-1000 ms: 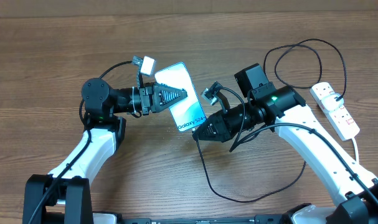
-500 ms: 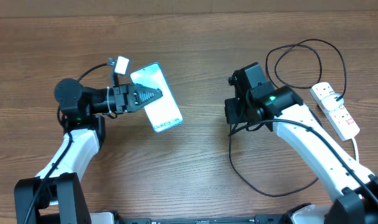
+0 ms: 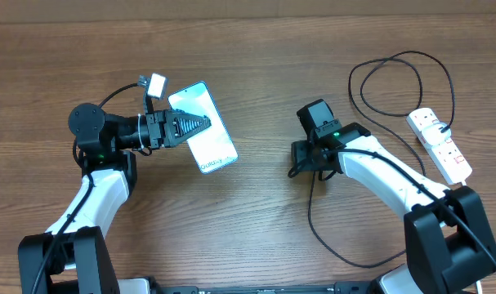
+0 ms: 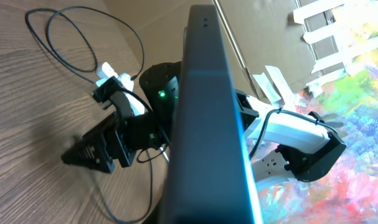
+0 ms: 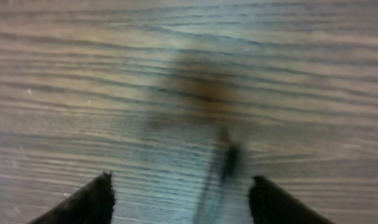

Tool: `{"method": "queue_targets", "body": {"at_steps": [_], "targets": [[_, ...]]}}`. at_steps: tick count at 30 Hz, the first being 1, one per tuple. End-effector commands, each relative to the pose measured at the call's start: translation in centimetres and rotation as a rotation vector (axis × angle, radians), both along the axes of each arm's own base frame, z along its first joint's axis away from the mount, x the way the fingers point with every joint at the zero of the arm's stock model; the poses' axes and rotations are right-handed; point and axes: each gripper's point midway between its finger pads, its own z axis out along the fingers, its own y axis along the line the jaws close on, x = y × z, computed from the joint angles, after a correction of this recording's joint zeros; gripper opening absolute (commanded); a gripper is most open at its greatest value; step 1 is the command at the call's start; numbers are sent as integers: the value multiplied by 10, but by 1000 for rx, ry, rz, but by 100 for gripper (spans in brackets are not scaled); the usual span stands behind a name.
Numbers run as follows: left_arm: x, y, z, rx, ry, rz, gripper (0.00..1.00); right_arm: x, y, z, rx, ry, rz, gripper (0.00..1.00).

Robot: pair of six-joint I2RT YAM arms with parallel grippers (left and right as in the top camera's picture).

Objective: Plug charger to phone and switch on socket

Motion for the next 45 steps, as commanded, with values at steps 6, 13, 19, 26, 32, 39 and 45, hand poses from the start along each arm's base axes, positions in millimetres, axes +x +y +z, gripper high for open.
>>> {"method": "queue_targets", "body": {"at_steps": [6, 13, 19, 26, 32, 39, 45], "targets": [[-4, 0, 5, 5, -18, -16, 4, 3, -7, -10, -29, 14, -97, 100], [-4, 0, 5, 4, -9, -16, 4, -1, -3, -40, -31, 83, -90, 95], [-4, 0, 5, 2, 8, -16, 4, -3, 7, -45, 43, 121, -119, 43], [-4, 0, 5, 1, 18, -16, 5, -14, 9, -46, 78, 181, -136, 56], [-4, 0, 5, 1, 23, -16, 4, -15, 3, -47, 42, 178, -142, 38], [-4, 0, 5, 0, 33, -16, 4, -3, 8, -45, 66, 130, -128, 4], [-4, 0, 5, 0, 34, -16, 4, 11, 36, -7, 215, 116, 60, 4]]}}
